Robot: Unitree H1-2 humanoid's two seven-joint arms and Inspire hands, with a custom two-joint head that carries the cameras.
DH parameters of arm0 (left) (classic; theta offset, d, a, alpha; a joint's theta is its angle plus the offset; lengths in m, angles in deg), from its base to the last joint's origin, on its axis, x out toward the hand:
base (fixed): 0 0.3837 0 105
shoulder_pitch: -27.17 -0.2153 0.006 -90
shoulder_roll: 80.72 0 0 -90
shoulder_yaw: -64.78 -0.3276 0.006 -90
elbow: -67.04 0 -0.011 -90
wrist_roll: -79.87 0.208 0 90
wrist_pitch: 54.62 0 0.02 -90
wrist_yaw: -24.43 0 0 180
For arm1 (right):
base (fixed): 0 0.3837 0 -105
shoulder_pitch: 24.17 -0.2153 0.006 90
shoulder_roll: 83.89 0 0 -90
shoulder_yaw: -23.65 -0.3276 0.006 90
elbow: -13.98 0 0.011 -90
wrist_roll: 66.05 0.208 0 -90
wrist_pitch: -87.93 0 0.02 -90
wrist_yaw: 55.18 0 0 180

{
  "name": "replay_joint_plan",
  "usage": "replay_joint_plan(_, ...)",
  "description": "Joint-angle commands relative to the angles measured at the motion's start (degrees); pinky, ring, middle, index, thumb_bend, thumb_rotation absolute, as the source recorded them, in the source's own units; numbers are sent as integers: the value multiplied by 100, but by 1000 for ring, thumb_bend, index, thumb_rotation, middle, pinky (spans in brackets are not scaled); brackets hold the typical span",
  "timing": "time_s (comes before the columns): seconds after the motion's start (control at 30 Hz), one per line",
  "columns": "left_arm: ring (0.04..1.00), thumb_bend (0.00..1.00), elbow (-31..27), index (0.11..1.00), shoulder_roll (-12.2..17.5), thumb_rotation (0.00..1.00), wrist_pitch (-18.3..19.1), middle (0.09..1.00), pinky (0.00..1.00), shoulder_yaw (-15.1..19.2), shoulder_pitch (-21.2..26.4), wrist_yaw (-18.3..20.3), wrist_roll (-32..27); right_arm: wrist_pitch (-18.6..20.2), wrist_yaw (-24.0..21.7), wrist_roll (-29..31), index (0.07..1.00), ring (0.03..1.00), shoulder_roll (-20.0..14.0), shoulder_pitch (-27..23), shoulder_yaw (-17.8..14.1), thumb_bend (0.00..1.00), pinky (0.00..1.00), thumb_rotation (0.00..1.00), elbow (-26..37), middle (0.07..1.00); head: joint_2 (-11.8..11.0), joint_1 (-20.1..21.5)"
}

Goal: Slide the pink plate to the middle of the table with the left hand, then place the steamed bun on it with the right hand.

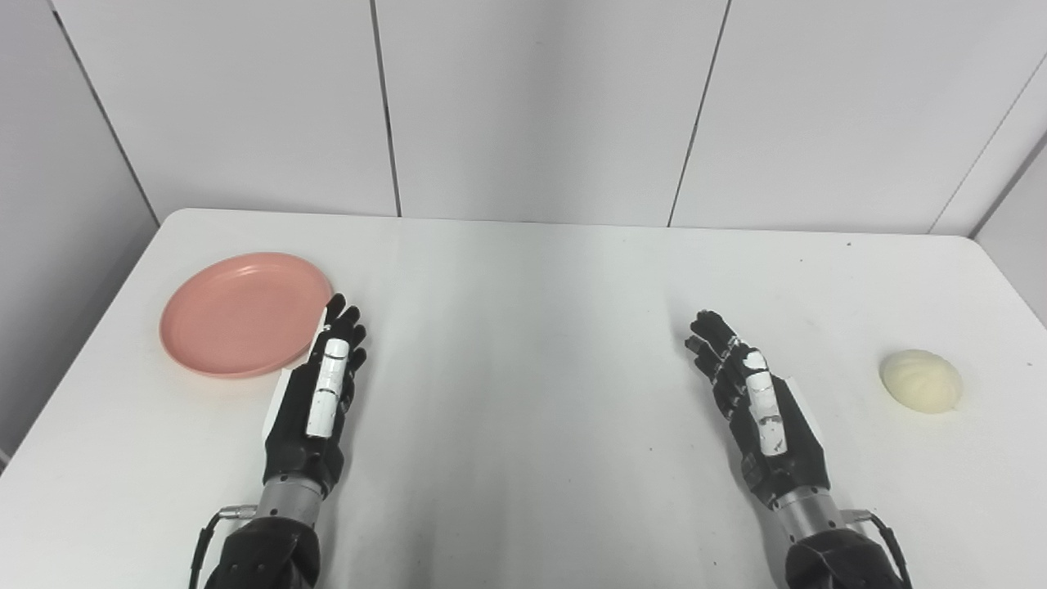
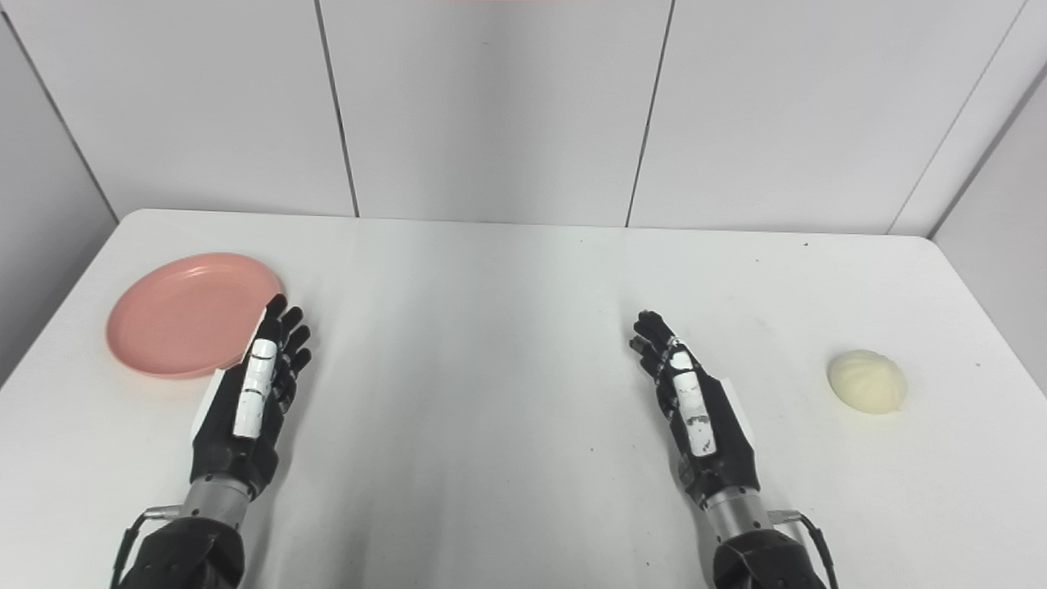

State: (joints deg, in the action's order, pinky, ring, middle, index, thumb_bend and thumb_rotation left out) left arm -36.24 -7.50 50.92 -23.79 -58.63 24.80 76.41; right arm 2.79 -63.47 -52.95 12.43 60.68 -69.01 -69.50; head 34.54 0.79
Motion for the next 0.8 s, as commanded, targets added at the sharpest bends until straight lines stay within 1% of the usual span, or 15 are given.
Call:
replay_joint_plan(0.0,993,708,-211,1000,31,918,-36,1000,1000,-17,168,4,7,30,-78,30,883,912,-62,-92,-5,897,985,946,206,912,-2,-2)
replay_joint_plan(0.07,995,696,-217,1000,34,924,-19,1000,1000,-16,168,6,2,27,-87,26,883,911,-69,-91,0,902,984,945,208,912,-5,0)
replay_joint_plan(0.4,990,739,-224,1000,15,905,1,1000,1000,-11,170,-15,7,29,-74,20,886,911,-66,-99,1,900,984,944,202,914,-11,2)
replay_joint_plan(0.6,988,708,-219,1000,11,920,-11,1000,1000,-18,175,-19,20,13,-90,28,889,916,-76,-98,-3,900,985,945,196,916,-12,-6)
replay_joint_plan(0.77,994,709,-232,1000,9,913,3,1000,1000,-10,172,-15,-1,22,-86,25,888,916,-74,-91,-1,898,988,943,215,916,-4,-1)
